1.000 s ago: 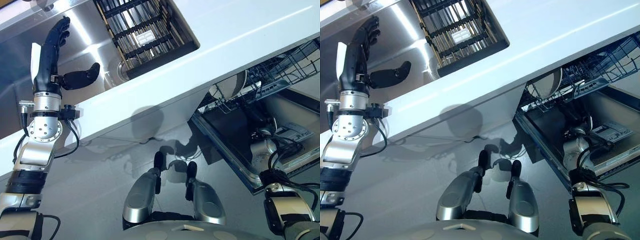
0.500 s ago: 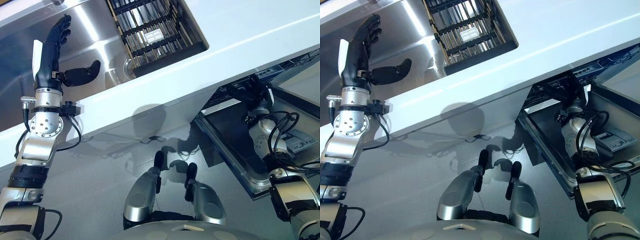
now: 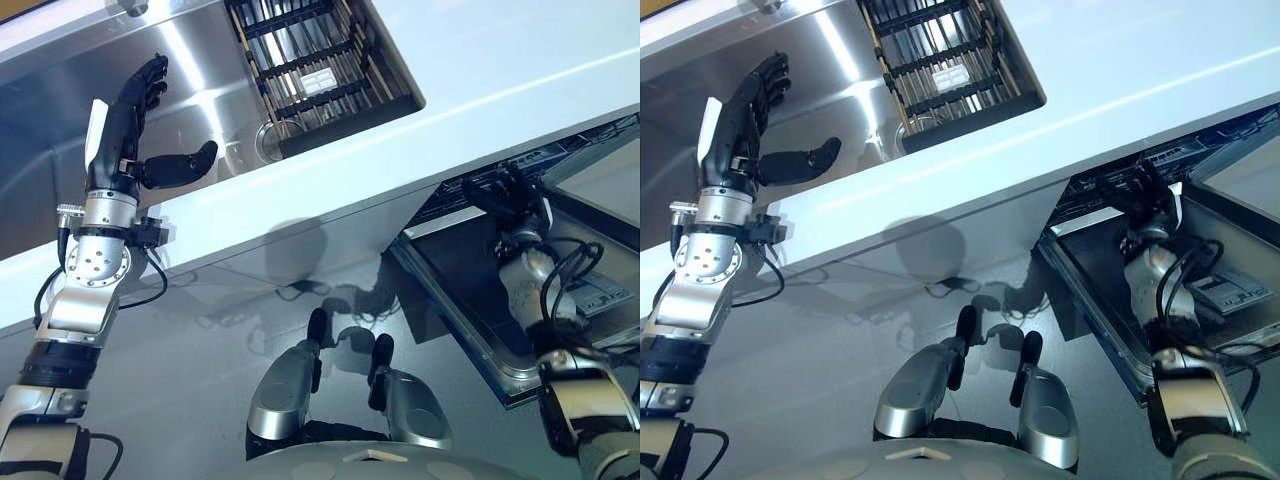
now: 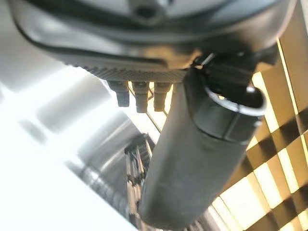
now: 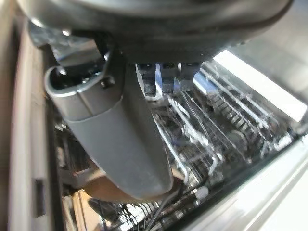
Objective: Pick up plates and place into dishwasher.
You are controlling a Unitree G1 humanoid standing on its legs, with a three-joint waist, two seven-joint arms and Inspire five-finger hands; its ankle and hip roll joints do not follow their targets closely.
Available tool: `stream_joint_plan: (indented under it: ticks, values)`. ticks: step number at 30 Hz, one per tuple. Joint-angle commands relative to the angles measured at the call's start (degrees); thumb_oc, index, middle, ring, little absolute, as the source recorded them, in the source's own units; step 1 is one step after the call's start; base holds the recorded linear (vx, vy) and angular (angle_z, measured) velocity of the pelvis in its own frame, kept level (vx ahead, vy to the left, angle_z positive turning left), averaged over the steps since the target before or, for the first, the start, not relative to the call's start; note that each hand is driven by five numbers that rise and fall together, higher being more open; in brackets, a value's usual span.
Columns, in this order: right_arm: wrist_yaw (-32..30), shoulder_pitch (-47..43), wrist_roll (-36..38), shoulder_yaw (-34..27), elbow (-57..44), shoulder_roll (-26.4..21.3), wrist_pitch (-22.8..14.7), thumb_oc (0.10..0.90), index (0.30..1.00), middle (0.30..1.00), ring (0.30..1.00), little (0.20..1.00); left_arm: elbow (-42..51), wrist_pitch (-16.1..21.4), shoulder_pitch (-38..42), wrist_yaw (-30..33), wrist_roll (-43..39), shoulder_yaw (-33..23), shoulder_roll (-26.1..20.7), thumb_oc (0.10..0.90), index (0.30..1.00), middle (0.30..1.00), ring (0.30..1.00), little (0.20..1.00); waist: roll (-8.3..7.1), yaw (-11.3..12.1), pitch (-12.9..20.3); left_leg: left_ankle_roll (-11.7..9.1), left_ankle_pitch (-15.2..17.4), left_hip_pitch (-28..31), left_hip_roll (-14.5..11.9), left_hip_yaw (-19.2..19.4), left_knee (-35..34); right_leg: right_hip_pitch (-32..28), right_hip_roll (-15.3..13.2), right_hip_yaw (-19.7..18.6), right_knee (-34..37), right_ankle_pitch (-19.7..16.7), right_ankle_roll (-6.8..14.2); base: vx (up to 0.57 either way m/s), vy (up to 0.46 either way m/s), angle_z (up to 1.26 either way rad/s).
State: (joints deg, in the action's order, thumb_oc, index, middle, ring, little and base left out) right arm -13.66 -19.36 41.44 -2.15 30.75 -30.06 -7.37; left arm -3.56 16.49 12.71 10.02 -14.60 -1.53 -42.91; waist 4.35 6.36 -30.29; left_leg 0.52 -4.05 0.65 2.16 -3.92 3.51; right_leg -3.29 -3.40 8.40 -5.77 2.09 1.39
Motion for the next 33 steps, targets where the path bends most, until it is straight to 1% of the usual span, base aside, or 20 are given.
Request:
stream_joint_plan:
  ticks: [1, 4, 5, 7, 9, 10, 12, 17, 18, 19, 23, 25, 27, 30, 31, 33]
  values:
    - [-0.2, 5.7, 2.4, -8.0, -7.4, -2.1, -10.2, 0.8, 0.9, 0.9, 0.9, 0.9, 3.2, 6.1, -4.6, -0.9, -1.9, -4.8, 3.2, 0.8, 0.9, 0.9, 0.9, 0.9, -2.99, -4.4, 6.6, 3.9, 10.3, 1.4, 4.6, 1.9, 3.6, 4.1, 2.8, -0.5, -3.5, 1.5, 1.3, -0.05, 0.013, -0.23]
    - [0.3, 11.1, 7.0, -13.6, -8.2, 1.2, -11.4, 0.8, 0.9, 0.9, 0.9, 0.9, 2.8, 6.1, -6.5, -0.3, -0.3, -7.1, 4.9, 0.8, 0.9, 0.9, 0.9, 0.9, -3.38, -6.6, 8.0, 3.9, 9.6, 3.3, 4.2, 2.9, 0.4, 3.8, 3.5, -1.8, -2.3, 0.6, 2.4, -0.04, -0.002, -0.32]
    - [-0.2, 12.1, 8.6, -14.7, -8.3, 1.8, -11.6, 0.8, 0.9, 0.9, 0.9, 0.9, 2.7, 5.8, -6.8, 0.1, 0.2, -7.6, 4.9, 0.8, 0.9, 0.9, 0.9, 0.9, -3.41, -7.1, 8.4, 3.9, 9.1, 3.9, 4.1, 3.2, -0.8, 3.7, 3.7, -2.2, -1.9, 0.3, 2.7, -0.03, -0.017, -0.34]
    - [1.4, 14.1, 10.1, -16.7, -7.9, 2.6, -11.7, 0.8, 0.9, 0.9, 0.9, 0.9, 2.1, 4.6, -6.8, 0.8, 0.6, -8.6, 4.4, 0.8, 0.9, 0.9, 0.9, 0.9, -3.37, -8.1, 9.2, 3.8, 8.6, 4.7, 3.9, 4.2, -2.2, 3.8, 3.9, -2.9, -1.5, 0.0, 3.1, -0.03, -0.018, -0.34]
    - [1.5, 14.9, 10.7, -17.8, -7.0, 2.7, -11.5, 0.8, 0.9, 0.9, 0.9, 0.9, 0.7, 3.7, -6.1, 1.3, 0.6, -9.1, 3.7, 0.8, 0.9, 0.9, 0.9, 0.9, -3.36, -9.0, 9.9, 3.7, 8.8, 5.0, 3.8, 5.2, -2.4, 3.9, 4.0, -3.6, -1.3, 0.0, 3.3, -0.05, -0.027, -0.36]
    - [1.5, 14.9, 11.1, -18.1, -6.7, 2.6, -11.4, 0.8, 0.9, 0.9, 0.9, 0.9, 0.2, 3.5, -5.7, 1.3, 0.3, -9.1, 3.4, 0.8, 0.9, 0.9, 0.9, 0.9, -3.35, -9.1, 10.0, 3.7, 8.9, 5.0, 3.7, 5.5, -2.4, 3.9, 4.1, -3.8, -1.2, 0.0, 3.3, -0.07, -0.044, -0.39]
    - [0.5, 14.6, 11.4, -18.0, -4.7, 2.2, -11.5, 0.8, 0.9, 0.9, 0.9, 0.9, -2.0, 2.0, -3.8, 1.8, 0.2, -8.4, 2.4, 0.8, 0.9, 0.9, 0.9, 0.9, -3.18, -9.8, 10.5, 3.9, 9.5, 5.2, 3.8, 6.6, -2.1, 3.7, 4.1, -4.1, -1.3, 0.3, 3.3, -0.06, -0.044, -0.25]
    - [-0.4, 14.2, 12.8, -17.7, -0.5, 1.6, -11.3, 0.8, 0.9, 0.9, 0.9, 0.9, -6.5, 1.2, -1.0, 2.6, 0.9, -6.6, 1.3, 0.8, 0.9, 0.9, 0.9, 0.9, -2.78, -10.4, 11.1, 4.1, 10.2, 5.3, 3.8, 7.7, -1.2, 3.0, 4.0, -4.5, -2.0, 1.4, 3.1, -0.02, -0.037, -0.21]
    - [-0.2, 14.1, 16.3, -17.5, 0.7, 1.5, -10.3, 0.8, 0.9, 0.9, 0.9, 0.9, -8.1, 1.0, -0.1, 2.4, 0.4, -5.9, 0.8, 0.8, 0.9, 0.9, 0.9, 0.9, -2.55, -10.6, 11.1, 4.2, 10.5, 5.4, 3.8, 7.9, -0.8, 2.8, 4.0, -4.6, -2.5, 1.9, 2.9, 0.01, -0.037, -0.12]
    - [0.3, 14.1, 18.4, -17.7, 1.6, 1.6, -10.0, 0.8, 0.9, 0.9, 0.9, 0.9, -8.7, 1.0, 0.2, 2.4, 0.4, -5.7, 0.7, 0.8, 0.9, 0.9, 0.9, 0.9, -2.46, -10.7, 11.2, 4.2, 10.6, 5.4, 3.8, 8.0, -0.6, 2.7, 4.0, -4.7, -2.7, 2.0, 2.9, 0.02, -0.052, -0.1]
    - [3.1, 14.2, 26.7, -18.2, 6.0, 2.5, -7.1, 0.8, 0.9, 0.9, 0.9, 0.9, -10.2, 0.4, 1.6, 2.8, 0.2, -4.7, 0.0, 0.8, 0.9, 0.9, 0.9, 0.9, -1.92, -11.0, 10.8, 4.4, 11.5, 4.9, 3.8, 8.2, 1.2, 2.9, 3.9, -4.7, -4.4, 3.3, 2.4, 0.01, -0.059, -0.08]
    - [4.5, 13.6, 30.5, -17.8, 8.3, 2.7, -5.4, 0.8, 0.9, 0.9, 0.9, 0.9, -10.5, 0.2, 3.1, 3.4, 0.1, -4.1, -0.6, 0.8, 0.9, 0.9, 0.9, 0.9, -1.54, -11.0, 9.9, 4.5, 12.5, 3.1, 3.7, 8.3, 3.8, 4.0, 3.5, -4.4, -6.6, 4.9, 1.8, -0.07, -0.091, -0.06]
    - [4.9, 12.4, 32.4, -17.2, 10.0, 2.2, -4.2, 0.8, 0.9, 0.9, 0.9, 0.9, -10.8, 0.4, 4.9, 4.1, -0.3, -3.6, -1.3, 0.8, 0.9, 0.9, 0.9, 0.9, -1.34, -10.7, 8.7, 4.4, 13.6, 0.1, 3.6, 8.4, 7.4, 5.7, 2.9, -4.1, -8.9, 6.1, 1.0, -0.14, -0.091, -0.09]
    - [3.4, 10.7, 32.1, -16.3, 11.5, 1.3, -4.7, 0.8, 0.9, 0.9, 0.9, 0.9, -10.7, 0.7, 7.2, 5.6, -1.3, -2.6, -2.6, 0.8, 0.9, 0.9, 0.9, 0.9, -1.02, -10.5, 6.7, 4.3, 14.9, -4.5, 3.4, 8.6, 12.4, 9.2, 2.2, -3.3, -13.1, 7.7, -0.1, -0.17, -0.071, -0.02]
    - [2.4, 9.5, 32.7, -15.8, 12.6, 0.8, -4.8, 0.8, 0.9, 0.9, 0.9, 0.9, -10.9, 1.2, 8.6, 6.3, -1.7, -2.0, -3.2, 0.8, 0.9, 0.9, 0.9, 0.9, -0.64, -10.3, 5.3, 4.3, 15.3, -6.9, 3.3, 8.7, 14.7, 11.3, 2.0, -2.9, -15.5, 8.3, -0.7, -0.22, -0.068, 0.04]
    - [1.0, 7.4, 32.6, -15.1, 14.4, 0.2, -5.5, 0.8, 0.9, 0.9, 0.9, 0.9, -10.5, 1.2, 10.5, 7.4, -2.2, -1.4, -3.9, 0.8, 0.9, 0.9, 0.9, 0.9, 0.1, -10.0, 3.7, 4.3, 16.0, -10.6, 3.5, 8.6, 18.3, 14.8, 1.8, -2.3, -19.4, 9.6, -1.9, -0.16, -0.046, 0.13]
